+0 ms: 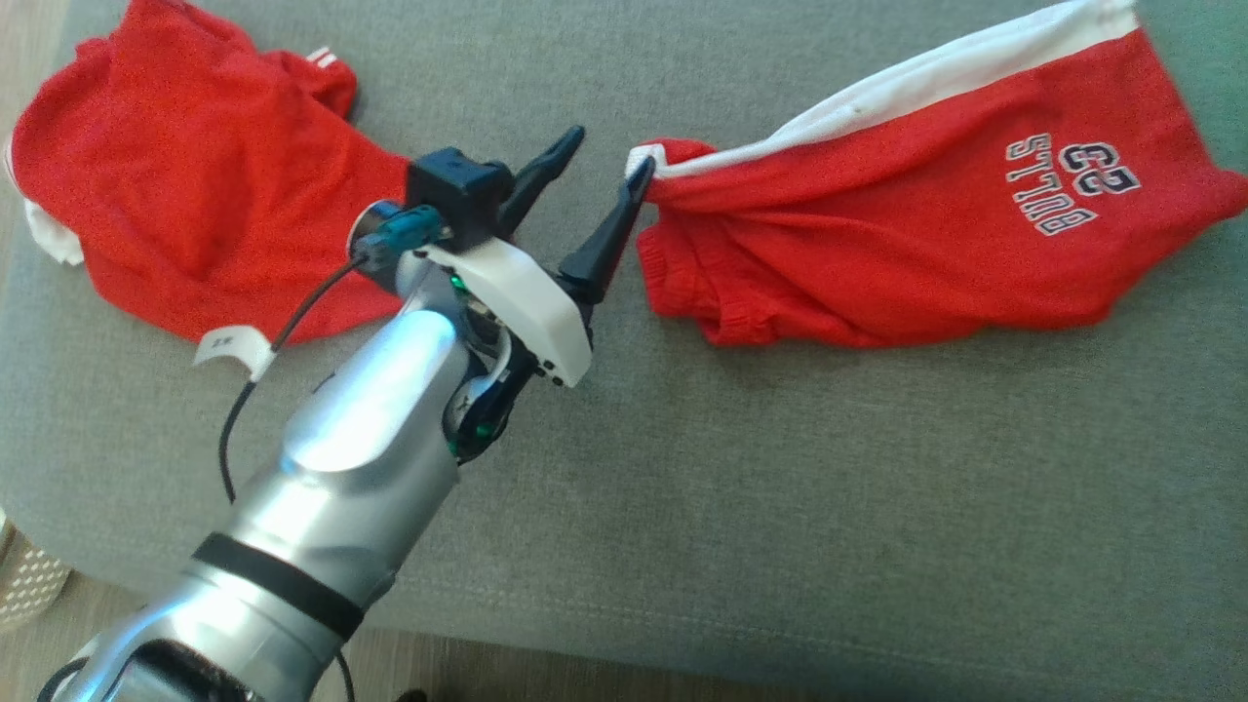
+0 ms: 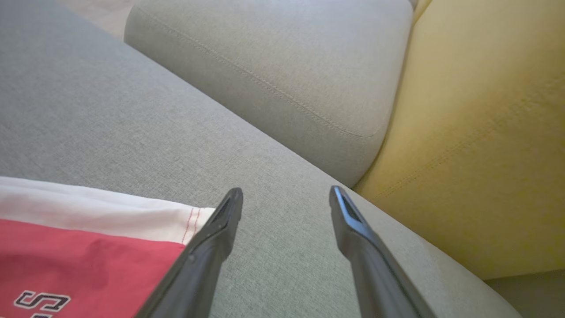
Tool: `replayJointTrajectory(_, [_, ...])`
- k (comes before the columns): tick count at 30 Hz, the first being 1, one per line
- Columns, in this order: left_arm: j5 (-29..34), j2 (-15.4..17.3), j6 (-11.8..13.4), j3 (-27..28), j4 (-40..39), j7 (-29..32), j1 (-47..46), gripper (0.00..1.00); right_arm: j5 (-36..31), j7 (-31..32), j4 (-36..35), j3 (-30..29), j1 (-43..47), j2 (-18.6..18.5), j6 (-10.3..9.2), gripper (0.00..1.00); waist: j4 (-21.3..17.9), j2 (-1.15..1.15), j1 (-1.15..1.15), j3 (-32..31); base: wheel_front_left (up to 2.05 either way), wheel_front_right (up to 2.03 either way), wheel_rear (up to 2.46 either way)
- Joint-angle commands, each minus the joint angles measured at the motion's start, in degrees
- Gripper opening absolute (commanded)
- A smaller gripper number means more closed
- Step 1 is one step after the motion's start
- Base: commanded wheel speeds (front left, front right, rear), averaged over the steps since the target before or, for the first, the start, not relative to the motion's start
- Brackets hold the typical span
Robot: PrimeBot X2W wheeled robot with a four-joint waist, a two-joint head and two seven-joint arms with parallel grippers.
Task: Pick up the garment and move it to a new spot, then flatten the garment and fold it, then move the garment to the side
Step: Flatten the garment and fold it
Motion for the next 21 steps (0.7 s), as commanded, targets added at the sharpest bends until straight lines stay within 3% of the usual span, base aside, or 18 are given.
replayJointTrajectory(1, [-0.62,1.36,0.41,2.33,-1.83,-0.54,-0.69,1.00,0.40,-0.99,-0.07,-0.62,2.26,-0.08,0.35,1.00,-0.63,0.00,0.00,-1.19,0.00,0.00,0.00])
replayJointTrajectory(14, [0.20,3.28,6.09,15.50,-13.91,-0.77,8.95,1.00,-1.17,-15.38,8.18,-10.38,8.80,9.39,0.35,1.00,-5.02,0.00,0.00,-10.07,0.00,0.00,0.00])
replayJointTrajectory(21, [3.28,1.93,7.82,22.26,-20.72,-0.78,16.95,1.00,-6.85,-16.27,2.79,-21.83,14.42,12.49,0.35,1.00,-7.27,0.00,0.00,-14.33,0.00,0.00,0.00])
